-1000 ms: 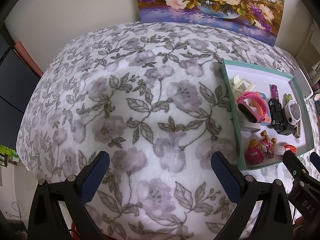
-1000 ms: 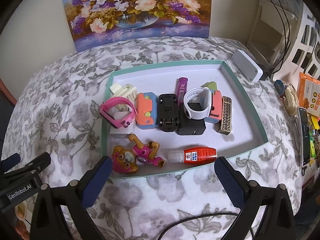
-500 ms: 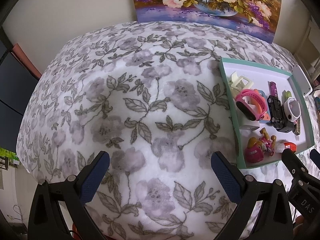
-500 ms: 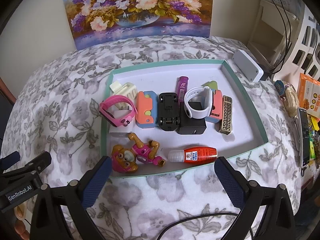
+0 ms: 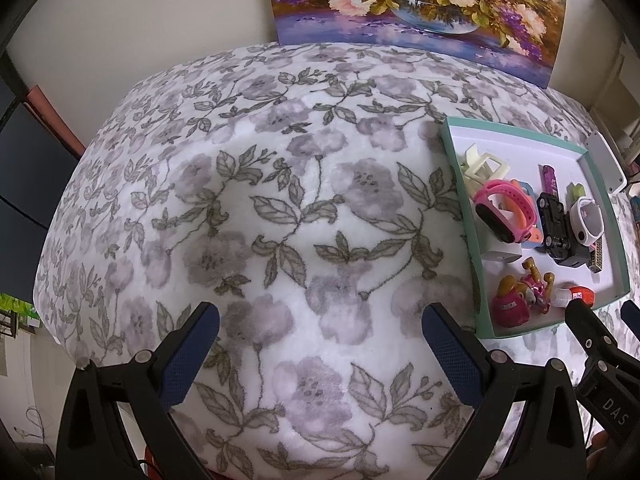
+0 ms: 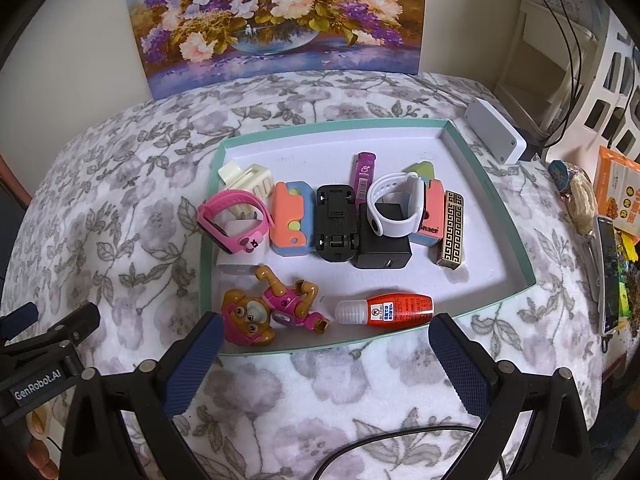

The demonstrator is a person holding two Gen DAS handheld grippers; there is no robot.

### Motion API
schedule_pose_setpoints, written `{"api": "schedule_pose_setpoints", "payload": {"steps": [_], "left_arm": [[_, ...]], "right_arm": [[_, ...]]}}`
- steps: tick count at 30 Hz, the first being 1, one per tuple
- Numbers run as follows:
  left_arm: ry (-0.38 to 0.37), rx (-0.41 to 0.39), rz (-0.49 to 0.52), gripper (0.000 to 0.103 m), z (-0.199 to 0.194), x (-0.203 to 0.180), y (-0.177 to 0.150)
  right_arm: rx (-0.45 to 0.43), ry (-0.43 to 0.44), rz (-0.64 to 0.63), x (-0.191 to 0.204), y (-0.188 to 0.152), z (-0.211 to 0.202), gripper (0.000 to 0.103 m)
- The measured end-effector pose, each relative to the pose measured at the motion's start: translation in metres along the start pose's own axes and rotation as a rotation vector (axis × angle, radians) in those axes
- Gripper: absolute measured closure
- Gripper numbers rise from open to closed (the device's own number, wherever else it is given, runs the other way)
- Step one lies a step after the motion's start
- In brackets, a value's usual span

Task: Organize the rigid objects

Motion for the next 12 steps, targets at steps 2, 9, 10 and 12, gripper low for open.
{"api": "schedule_pose_setpoints", "payload": {"steps": [2,9,10,12], "left_arm": [[-0.002,-0.002,0.001,0.002,-0.0002,-0.0006,0.0000],[-0.001,-0.009,0.008,0.002,-0.0020,-0.0041,0.0006],[-0.001,-0.010,0.008,0.002,-0.0021,-0.0040,0.0008],[-0.002,-0.008,0.008,0.002,-0.0018,-0.0045,0.0004]], "right_arm": [[0.001,-0.001,0.000,0.0000,0.0001,0.0000,0.000],[0.004,-0.002,-0.002,-0.0011,-0.0008,0.0010,0.000],[0.004,-0.001,-0.004,-0.0022,-0.0011,0.0017,0.000],[0.005,-0.002,-0.003,-0.0030,-0.0016,0.0022,0.000]]}}
Point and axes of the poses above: each gripper's, at about its wrist camera, not at the fingertips, and z roughly the way its jaws point, x to its left, y to its top, the point moved 10 cm from there along z, roughly the way its jaws point, and after that the axes turned 9 degrees about x, right-handed, at the moved point
